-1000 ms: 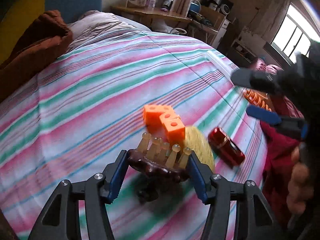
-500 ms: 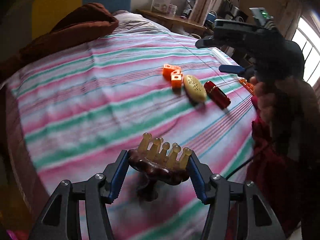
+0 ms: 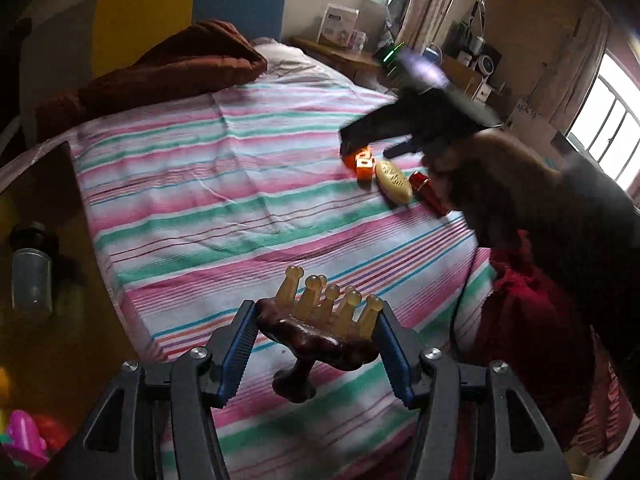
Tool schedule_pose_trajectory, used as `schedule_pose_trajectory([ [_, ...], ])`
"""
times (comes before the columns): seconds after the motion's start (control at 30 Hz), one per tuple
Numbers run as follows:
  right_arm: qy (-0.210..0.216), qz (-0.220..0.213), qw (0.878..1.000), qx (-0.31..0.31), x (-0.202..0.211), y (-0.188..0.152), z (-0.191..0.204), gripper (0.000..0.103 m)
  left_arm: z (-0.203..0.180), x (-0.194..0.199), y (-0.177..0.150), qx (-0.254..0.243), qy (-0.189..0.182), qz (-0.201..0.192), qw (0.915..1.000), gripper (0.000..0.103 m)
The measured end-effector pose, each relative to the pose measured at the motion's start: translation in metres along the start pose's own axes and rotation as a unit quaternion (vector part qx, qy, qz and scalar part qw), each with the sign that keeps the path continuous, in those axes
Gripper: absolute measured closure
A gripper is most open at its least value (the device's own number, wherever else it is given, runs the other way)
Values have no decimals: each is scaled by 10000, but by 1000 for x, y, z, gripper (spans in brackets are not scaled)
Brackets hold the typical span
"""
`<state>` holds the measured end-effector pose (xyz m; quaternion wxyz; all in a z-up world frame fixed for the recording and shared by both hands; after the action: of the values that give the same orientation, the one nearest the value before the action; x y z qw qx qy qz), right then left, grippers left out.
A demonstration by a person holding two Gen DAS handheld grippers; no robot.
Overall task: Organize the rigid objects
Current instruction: 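Carry the brown clip toward the tray with the left gripper while the right grasps the orange linked blocks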
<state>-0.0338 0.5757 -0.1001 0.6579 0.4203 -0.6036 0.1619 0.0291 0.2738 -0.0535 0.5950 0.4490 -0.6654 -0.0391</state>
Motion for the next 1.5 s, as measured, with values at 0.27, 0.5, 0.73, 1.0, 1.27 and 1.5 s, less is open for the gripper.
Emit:
schedule_pose_trajectory([
  [0.27,668,-43,9906,1194,14,-29,58,75,0,31,0,123,-52,-333,9994,44],
  [0.5,991,-170,9760,1932,39,-82,104,74,4,63,0,200,58,-659,9976,44],
  [0.73,999,-405,9767,1854,42,-95,101,73,29,94,-10,601,325,-901,9936,44],
  [1.0,879,-651,9734,2015,47,-101,108,73,88,143,-26,1255,1035,-1351,9774,44],
  [1.27,784,-719,9706,2161,44,-98,113,73,174,197,-52,2310,1689,-1690,9432,44],
  [1.5,758,-738,9695,2211,43,-97,114,73,205,192,-59,2722,1445,-1615,9375,44],
])
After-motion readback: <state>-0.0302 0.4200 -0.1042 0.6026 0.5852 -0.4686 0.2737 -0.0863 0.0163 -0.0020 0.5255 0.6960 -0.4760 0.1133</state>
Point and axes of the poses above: each gripper's, at about its wrist camera, not at the fingertips, and x roughly against the way its jaws point, z to its left, y to its top, the point moved 1 cm from there along -x, roughly the way its jaws point, and after that the axes turned 4 degrees about -y, right-handed, at the moved point
